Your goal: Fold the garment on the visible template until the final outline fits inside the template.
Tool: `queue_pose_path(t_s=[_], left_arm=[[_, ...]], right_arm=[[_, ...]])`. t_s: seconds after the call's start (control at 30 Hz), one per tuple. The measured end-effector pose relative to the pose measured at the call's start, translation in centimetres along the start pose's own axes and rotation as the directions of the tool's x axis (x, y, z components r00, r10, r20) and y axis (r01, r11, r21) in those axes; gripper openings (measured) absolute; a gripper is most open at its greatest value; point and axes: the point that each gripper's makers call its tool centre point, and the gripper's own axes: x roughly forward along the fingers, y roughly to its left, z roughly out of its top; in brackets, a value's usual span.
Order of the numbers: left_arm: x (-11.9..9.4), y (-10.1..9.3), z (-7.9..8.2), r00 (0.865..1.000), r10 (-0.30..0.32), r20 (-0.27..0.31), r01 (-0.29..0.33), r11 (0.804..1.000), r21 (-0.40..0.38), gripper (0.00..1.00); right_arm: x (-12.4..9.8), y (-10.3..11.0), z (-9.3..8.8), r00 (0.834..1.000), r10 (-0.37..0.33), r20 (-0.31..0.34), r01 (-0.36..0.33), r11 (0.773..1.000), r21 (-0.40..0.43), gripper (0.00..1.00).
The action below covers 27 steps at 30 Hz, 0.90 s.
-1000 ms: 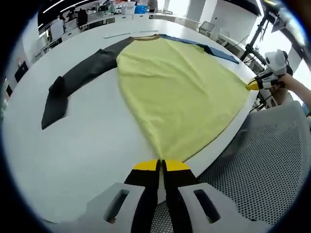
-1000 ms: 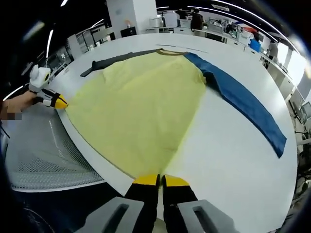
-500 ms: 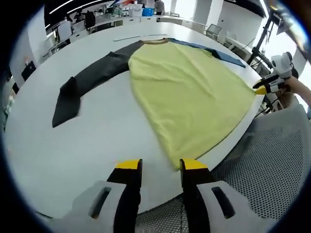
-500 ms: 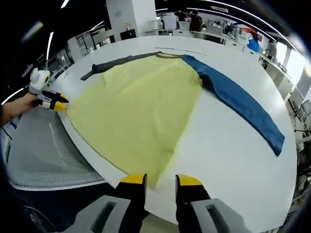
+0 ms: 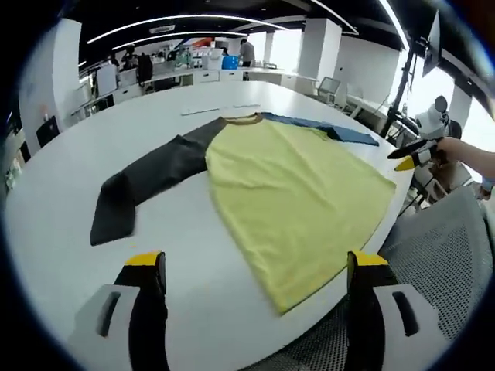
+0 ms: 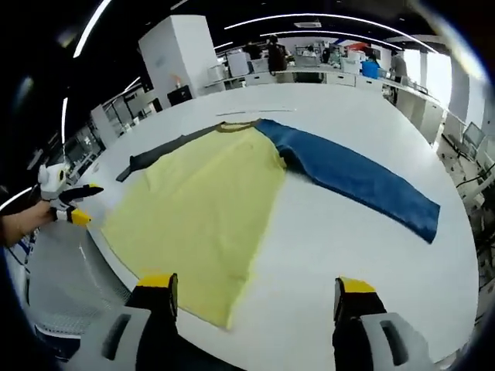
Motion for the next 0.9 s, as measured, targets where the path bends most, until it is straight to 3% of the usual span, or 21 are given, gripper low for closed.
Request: queue_pose_path(t_s=[0.07,0.2,0.27,0.33,0.53,0.77,0.9], left_arm=[[-0.1,0.0,0.1,1.0,-0.008,-0.001,0.008,1.0,0.009,0.99],[-0.2,-0.3,0.6,0.999,-0.049,0.021,0.049,0.999,-0.011,0.99],[-0.3,-0.5,0.9,0.998,-0.061,0.033,0.062,0.998,-0.007,0.99],[-0.5,-0.7,1.3,0.997,-0.067,0.041,0.067,0.998,0.017,0.99],[-0.7,-0.9,2.1,0.997,-0.064,0.053,0.063,0.998,0.022,0.99],[-0.8,-0.6,1.6,0.998,-0.049,0.034,0.048,0.998,0.03,0.99],[-1.2,-1.2,2.2,0.996,-0.081,0.05,0.078,0.996,0.046,0.99]], right_arm=[[0.0,-1.0,0.2,1.0,-0.019,0.006,0.019,1.0,0.0,0.95],[-0.3,-3.3,0.9,0.998,-0.059,0.028,0.058,0.998,0.037,0.98],[-0.6,-4.2,1.6,0.996,-0.077,0.051,0.073,0.994,0.076,0.97],[-1.0,-6.5,2.7,0.991,-0.111,0.071,0.104,0.99,0.095,0.95],[-1.7,-9.8,4.4,0.978,-0.187,0.096,0.175,0.977,0.124,0.89],[-1.9,-13.7,4.5,0.952,-0.296,0.078,0.282,0.948,0.144,0.79],[-1.7,-15.7,4.1,0.939,-0.34,0.059,0.327,0.931,0.164,0.66]])
